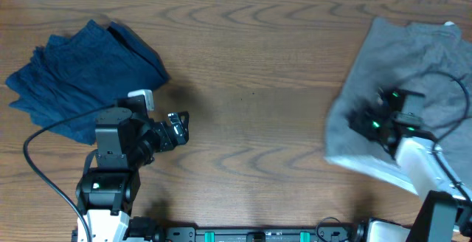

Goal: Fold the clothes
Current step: 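Drag the grey shorts toward the table center with the right gripper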

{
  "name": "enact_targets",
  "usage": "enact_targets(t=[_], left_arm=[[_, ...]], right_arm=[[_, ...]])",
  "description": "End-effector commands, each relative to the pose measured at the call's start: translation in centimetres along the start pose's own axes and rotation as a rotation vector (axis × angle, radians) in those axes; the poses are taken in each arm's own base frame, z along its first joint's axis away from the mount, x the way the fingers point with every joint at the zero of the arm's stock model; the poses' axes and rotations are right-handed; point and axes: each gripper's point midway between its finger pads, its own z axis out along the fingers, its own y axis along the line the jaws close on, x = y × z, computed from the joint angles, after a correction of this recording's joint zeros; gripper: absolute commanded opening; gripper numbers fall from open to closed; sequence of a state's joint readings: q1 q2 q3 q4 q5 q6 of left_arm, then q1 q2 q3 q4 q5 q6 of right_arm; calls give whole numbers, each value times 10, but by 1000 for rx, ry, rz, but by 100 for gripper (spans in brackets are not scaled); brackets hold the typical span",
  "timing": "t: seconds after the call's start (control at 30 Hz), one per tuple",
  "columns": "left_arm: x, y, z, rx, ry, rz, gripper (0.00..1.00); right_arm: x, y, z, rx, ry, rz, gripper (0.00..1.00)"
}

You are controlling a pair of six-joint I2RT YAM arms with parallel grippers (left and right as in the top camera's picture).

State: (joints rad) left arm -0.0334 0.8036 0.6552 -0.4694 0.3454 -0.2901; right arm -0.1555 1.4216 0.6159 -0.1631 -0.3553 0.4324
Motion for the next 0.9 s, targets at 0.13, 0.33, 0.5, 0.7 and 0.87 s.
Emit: enact_targets(t=[0.13, 0.33, 0.5, 0.7, 0.87], left_arm=[[-6, -3, 5, 15, 4, -8, 98], [-1, -7, 14, 48, 51, -141, 98], [0, -19, 31, 120, 95, -163, 99], [25, -54, 77, 201, 207, -95, 99], [63, -93, 123, 279, 308, -76, 99]], right_arm=[[27, 122, 9, -308, 15, -164, 31], [17, 86, 1, -115, -22, -220, 82], [-15, 36, -37, 111, -78, -228, 99], [-19, -15, -77, 262, -28, -99, 99], [-4, -38, -91, 323, 28, -20, 99]])
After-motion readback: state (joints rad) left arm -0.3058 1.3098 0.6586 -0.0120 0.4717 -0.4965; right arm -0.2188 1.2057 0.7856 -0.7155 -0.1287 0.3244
